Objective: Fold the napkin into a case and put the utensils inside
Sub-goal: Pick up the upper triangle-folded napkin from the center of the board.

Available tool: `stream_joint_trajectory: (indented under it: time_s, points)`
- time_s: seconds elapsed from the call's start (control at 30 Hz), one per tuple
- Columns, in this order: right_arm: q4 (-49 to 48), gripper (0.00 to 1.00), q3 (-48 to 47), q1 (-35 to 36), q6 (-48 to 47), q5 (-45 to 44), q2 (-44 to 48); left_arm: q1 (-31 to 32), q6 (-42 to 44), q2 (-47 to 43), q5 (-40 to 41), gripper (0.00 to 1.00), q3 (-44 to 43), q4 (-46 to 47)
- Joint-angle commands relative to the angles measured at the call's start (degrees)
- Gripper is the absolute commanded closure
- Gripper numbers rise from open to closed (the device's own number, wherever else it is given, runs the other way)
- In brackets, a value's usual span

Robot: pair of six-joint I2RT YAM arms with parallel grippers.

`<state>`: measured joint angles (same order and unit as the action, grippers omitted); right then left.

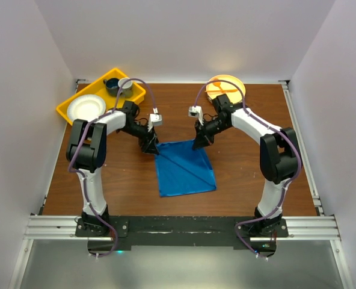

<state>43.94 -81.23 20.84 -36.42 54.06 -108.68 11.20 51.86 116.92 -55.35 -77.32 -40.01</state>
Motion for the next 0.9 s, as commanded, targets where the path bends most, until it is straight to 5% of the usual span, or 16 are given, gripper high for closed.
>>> stream_joint_trajectory:
  time_s: [0.0, 0.17, 0.3, 0.5, 0.87]
  points:
    - [2.2, 1.00, -0.3, 0.2, -3.6, 2.9, 3.5, -0.4, 2.2, 2.2, -3.2, 0.11, -2.4, 1.8]
    - [4.2, 1.00, -0.8, 0.3, -6.1, 3.4, 4.4, -0.1, 3.9, 3.7, -3.6, 0.04, -4.7, -0.8]
    - [4.4, 1.00, -0.7, 0.5, -6.6, 3.4, 4.5, 0.9, 8.8, 3.8, -3.9, 0.09, -4.2, -4.8]
    - [4.9, 1.00, -1.0, 0.4, -7.1, 3.7, 4.9, 1.6, 11.2, 4.8, -2.6, 0.32, -4.2, -7.6]
    - [6.7, 1.00, -0.8, 0.5, -9.5, 2.5, 7.4, 1.2, 10.7, 2.3, -3.3, 0.90, -4.2, -8.3]
